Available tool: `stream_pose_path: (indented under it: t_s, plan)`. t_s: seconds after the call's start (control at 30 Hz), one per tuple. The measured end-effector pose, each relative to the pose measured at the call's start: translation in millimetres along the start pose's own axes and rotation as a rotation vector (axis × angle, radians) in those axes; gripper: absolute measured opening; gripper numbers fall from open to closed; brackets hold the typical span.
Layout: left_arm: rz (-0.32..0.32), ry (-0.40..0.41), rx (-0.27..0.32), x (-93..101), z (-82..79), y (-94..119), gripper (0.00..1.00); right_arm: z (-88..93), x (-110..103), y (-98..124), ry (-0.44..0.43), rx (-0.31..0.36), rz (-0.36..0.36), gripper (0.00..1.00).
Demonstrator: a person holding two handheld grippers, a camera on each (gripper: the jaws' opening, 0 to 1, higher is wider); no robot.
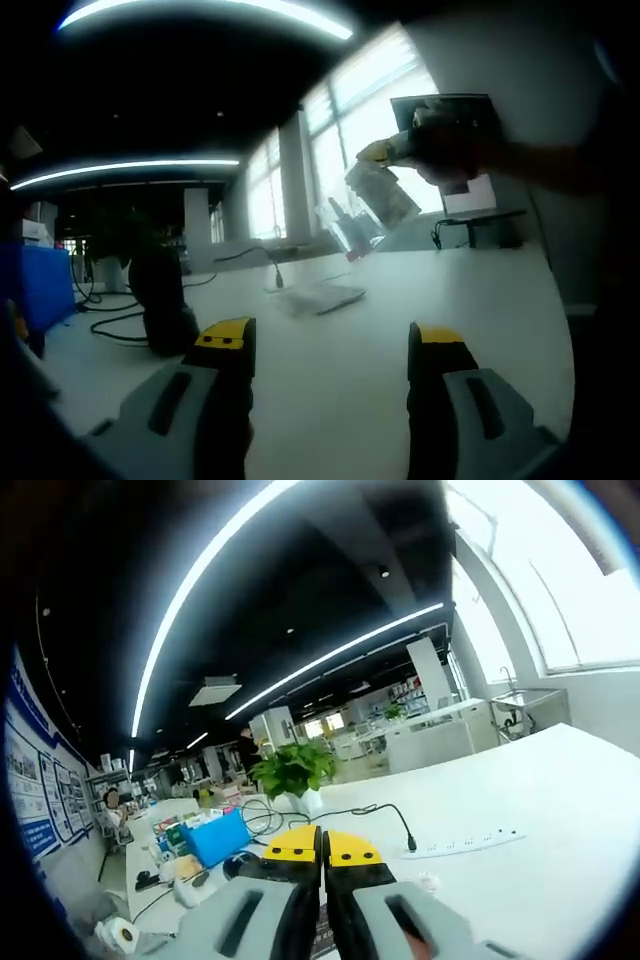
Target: Clip sheet goods on table flip sheet goods clip sheet goods scan sheet goods put sheet goods back to table
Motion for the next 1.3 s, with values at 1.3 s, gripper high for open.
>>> stream_pose_path:
  t_s: [1.3]
  plan:
    - [0.003,0.005,0.002,-0.2,0.3,0.5,0.54,27.1,-35.7,-96.5,0.141,0.144,0.049,0.00]
Point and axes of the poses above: the point that each gripper's makers call its tool centre point, and the gripper's own axes: y roughly backward along the fingers, x roughly to its right, z roughly out of its underside, the point moved 1 cm from there along y, roughly backward along the fingers, and after that the axes turned 4 degrees about x, right-handed, at the moved point
